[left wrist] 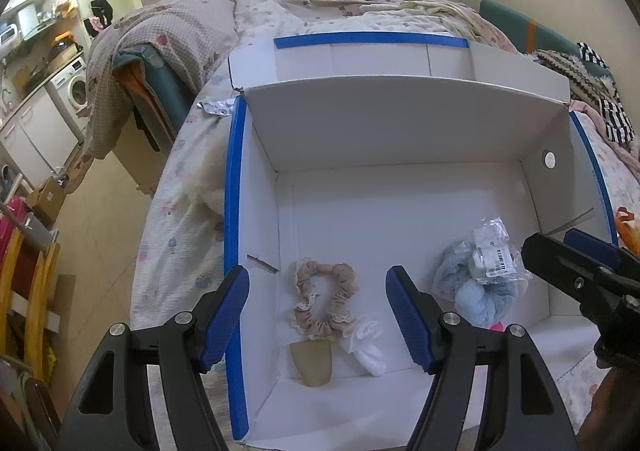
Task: Organize soft objects
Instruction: 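Open the left tool over the box while the right tool releases the bag, then withdraw both tools from the box toward the items in front of it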
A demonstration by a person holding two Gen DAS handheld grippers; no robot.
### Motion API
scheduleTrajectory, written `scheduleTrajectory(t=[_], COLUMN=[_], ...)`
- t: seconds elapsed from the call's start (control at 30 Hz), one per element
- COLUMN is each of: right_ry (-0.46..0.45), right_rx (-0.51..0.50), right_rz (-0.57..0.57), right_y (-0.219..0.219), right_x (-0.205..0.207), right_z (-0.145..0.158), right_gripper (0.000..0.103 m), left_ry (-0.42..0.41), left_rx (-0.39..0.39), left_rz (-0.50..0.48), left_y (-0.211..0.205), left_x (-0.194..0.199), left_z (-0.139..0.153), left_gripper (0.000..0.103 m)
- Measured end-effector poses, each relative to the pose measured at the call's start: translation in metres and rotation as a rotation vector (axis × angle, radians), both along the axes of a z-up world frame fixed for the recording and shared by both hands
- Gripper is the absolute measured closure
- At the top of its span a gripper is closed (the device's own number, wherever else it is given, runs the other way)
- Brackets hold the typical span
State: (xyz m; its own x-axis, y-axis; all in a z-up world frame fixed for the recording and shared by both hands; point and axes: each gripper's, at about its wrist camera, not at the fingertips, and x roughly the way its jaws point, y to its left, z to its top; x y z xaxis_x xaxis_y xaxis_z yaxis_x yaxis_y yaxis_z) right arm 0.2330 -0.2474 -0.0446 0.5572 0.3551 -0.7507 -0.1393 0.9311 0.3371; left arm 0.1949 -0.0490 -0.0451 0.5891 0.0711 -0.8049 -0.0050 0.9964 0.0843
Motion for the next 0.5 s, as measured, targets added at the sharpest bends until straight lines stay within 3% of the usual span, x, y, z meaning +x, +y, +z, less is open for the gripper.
scheduleTrajectory(t=[0.33,0.5], right_ry=[-0.017,-0.042], right_rx=[0.052,0.029], right_rz=[0.0,0.015], right_y=[-0.009,-0.012], right_x=[-0.02,-0.052], right_z=[0.02,0.037], right_gripper=[0.005,0.005], left_ry=[-0.084,-0.075], left_rx=[-0.003,-0.04], left_rz=[0.018,0.063], left_y=[0.018,0.037], left_x=[-0.023,-0.056], left_z=[0.035,0.034], left_gripper=[0.035,0.035])
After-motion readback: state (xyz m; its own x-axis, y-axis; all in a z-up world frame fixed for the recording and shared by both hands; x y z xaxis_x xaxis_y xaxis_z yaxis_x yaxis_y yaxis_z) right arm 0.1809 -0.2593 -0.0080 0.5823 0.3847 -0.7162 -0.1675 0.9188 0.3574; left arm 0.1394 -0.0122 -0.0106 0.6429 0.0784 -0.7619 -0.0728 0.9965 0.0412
